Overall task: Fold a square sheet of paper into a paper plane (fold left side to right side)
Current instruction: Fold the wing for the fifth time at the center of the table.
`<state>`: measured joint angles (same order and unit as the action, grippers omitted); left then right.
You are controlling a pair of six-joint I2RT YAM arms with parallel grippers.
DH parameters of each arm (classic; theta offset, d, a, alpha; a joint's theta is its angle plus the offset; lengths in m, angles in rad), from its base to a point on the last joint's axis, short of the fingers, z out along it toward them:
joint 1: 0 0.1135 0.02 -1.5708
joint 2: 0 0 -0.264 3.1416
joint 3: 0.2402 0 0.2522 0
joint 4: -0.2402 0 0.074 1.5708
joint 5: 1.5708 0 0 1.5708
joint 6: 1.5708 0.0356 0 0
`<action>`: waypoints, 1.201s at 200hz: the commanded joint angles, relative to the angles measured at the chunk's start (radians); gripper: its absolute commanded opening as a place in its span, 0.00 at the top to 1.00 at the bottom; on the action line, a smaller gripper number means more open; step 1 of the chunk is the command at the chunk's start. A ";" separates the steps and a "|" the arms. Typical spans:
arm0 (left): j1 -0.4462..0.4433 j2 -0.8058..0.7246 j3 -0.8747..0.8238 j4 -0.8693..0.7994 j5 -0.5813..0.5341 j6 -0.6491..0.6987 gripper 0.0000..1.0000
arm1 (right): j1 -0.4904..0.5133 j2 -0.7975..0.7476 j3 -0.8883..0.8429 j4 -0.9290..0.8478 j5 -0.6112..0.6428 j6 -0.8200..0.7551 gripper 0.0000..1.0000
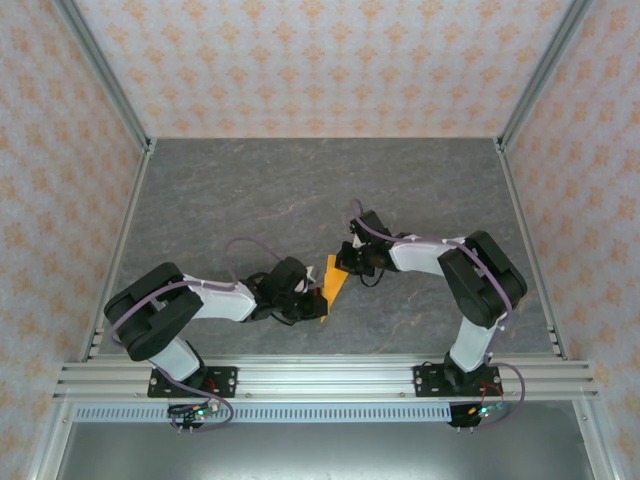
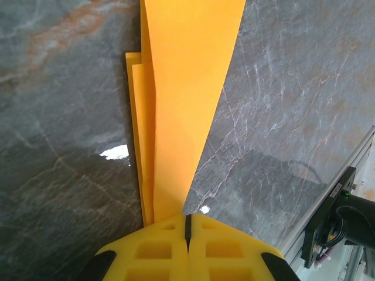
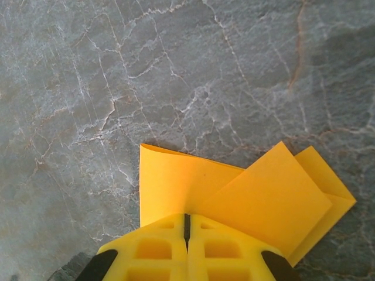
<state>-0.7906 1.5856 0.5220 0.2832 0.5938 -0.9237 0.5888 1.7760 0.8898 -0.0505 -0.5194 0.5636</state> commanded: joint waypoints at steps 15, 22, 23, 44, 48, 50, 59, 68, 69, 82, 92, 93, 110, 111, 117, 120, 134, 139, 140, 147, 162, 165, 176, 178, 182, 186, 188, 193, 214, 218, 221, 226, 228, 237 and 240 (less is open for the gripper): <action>-0.015 -0.026 -0.047 -0.079 -0.003 0.022 1.00 | -0.003 0.066 -0.005 -0.103 0.101 -0.023 0.95; -0.015 -0.032 -0.056 -0.084 -0.004 0.022 1.00 | -0.003 0.067 -0.005 -0.107 0.102 -0.023 0.95; -0.015 -0.032 -0.057 -0.085 -0.005 0.022 1.00 | -0.003 0.067 -0.004 -0.108 0.102 -0.023 0.95; -0.015 -0.053 -0.081 -0.088 -0.005 0.017 1.00 | -0.003 0.069 -0.002 -0.112 0.104 -0.024 0.95; -0.016 -0.057 -0.085 -0.090 -0.005 0.017 1.00 | -0.003 0.069 -0.001 -0.113 0.104 -0.024 0.95; -0.015 -0.060 -0.087 -0.091 -0.004 0.017 1.00 | -0.003 0.070 0.000 -0.113 0.104 -0.024 0.95; -0.018 -0.070 -0.095 -0.090 0.000 0.016 1.00 | -0.003 0.070 0.001 -0.114 0.104 -0.025 0.95; -0.022 -0.079 -0.098 -0.090 0.005 0.017 1.00 | -0.003 0.072 0.001 -0.116 0.102 -0.024 0.95; -0.023 -0.079 -0.097 -0.090 0.006 0.018 1.00 | -0.003 0.072 0.001 -0.115 0.103 -0.025 0.95; -0.033 -0.089 -0.099 -0.099 0.013 0.026 1.00 | -0.002 0.071 0.003 -0.118 0.102 -0.025 0.95; -0.036 -0.097 -0.100 -0.105 0.014 0.025 1.00 | -0.003 0.071 0.005 -0.121 0.102 -0.025 0.95; -0.037 -0.097 -0.100 -0.105 0.014 0.025 1.00 | -0.003 0.070 0.005 -0.121 0.103 -0.025 0.95; -0.037 -0.133 -0.101 -0.117 0.009 0.026 1.00 | -0.003 0.071 0.006 -0.121 0.101 -0.026 0.95; -0.037 -0.134 -0.101 -0.120 0.008 0.025 1.00 | -0.003 0.071 0.006 -0.121 0.100 -0.026 0.95; -0.034 -0.155 -0.095 -0.134 0.001 0.028 1.00 | -0.003 0.071 0.005 -0.121 0.099 -0.025 0.95; -0.031 -0.164 -0.092 -0.143 -0.002 0.031 1.00 | -0.003 0.070 0.005 -0.121 0.100 -0.026 0.95; -0.011 -0.206 -0.067 -0.184 -0.008 0.043 1.00 | -0.002 0.071 0.005 -0.122 0.098 -0.026 0.95; 0.000 -0.219 -0.059 -0.194 -0.004 0.046 1.00 | -0.003 0.071 0.005 -0.122 0.098 -0.026 0.95; 0.003 -0.221 -0.057 -0.196 -0.003 0.047 1.00 | -0.003 0.071 0.005 -0.123 0.098 -0.026 0.95; 0.019 -0.232 -0.047 -0.200 0.004 0.049 1.00 | -0.003 0.070 0.005 -0.122 0.097 -0.027 0.95; 0.046 -0.235 -0.010 -0.213 0.020 0.068 1.00 | -0.003 0.070 0.006 -0.121 0.095 -0.024 0.95; 0.046 -0.230 0.002 -0.220 0.022 0.074 1.00 | -0.002 0.070 0.006 -0.121 0.095 -0.025 0.95; 0.048 -0.206 0.041 -0.239 0.032 0.098 1.00 | -0.002 0.070 0.006 -0.123 0.095 -0.027 0.95; 0.048 -0.199 0.047 -0.238 0.036 0.100 1.00 | -0.003 0.071 0.006 -0.124 0.095 -0.026 0.95; 0.048 -0.189 0.056 -0.227 0.044 0.100 1.00 | -0.003 0.070 0.006 -0.124 0.095 -0.025 0.95; 0.048 -0.178 0.064 -0.213 0.053 0.098 1.00 | -0.003 0.071 0.006 -0.124 0.094 -0.026 0.95; 0.047 -0.171 0.067 -0.208 0.058 0.097 1.00 | -0.002 0.071 0.006 -0.123 0.093 -0.025 0.95; 0.048 -0.153 0.078 -0.199 0.067 0.098 1.00 | -0.003 0.071 0.006 -0.124 0.094 -0.025 0.95; 0.047 -0.089 0.126 -0.187 0.078 0.112 1.00 | -0.003 0.072 0.006 -0.122 0.092 -0.026 0.95; 0.047 -0.080 0.137 -0.186 0.078 0.118 1.00 | -0.002 0.072 0.005 -0.121 0.092 -0.026 0.95; 0.047 -0.069 0.142 -0.185 0.080 0.121 1.00 | -0.002 0.073 0.005 -0.120 0.091 -0.026 0.95; 0.047 -0.052 0.154 -0.185 0.081 0.128 1.00 | -0.002 0.072 0.005 -0.120 0.092 -0.026 0.95; 0.047 -0.045 0.157 -0.185 0.081 0.130 1.00 | -0.003 0.074 0.006 -0.120 0.092 -0.026 0.95; 0.048 -0.017 0.179 -0.188 0.077 0.141 1.00 | -0.002 0.076 0.005 -0.120 0.091 -0.026 0.95; 0.048 -0.005 0.184 -0.193 0.077 0.148 1.00 | -0.003 0.076 0.004 -0.120 0.091 -0.026 0.95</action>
<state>-0.7444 1.5154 0.6502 0.0978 0.6498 -0.8330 0.5888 1.7836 0.9119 -0.0860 -0.5194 0.5594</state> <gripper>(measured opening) 0.051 0.056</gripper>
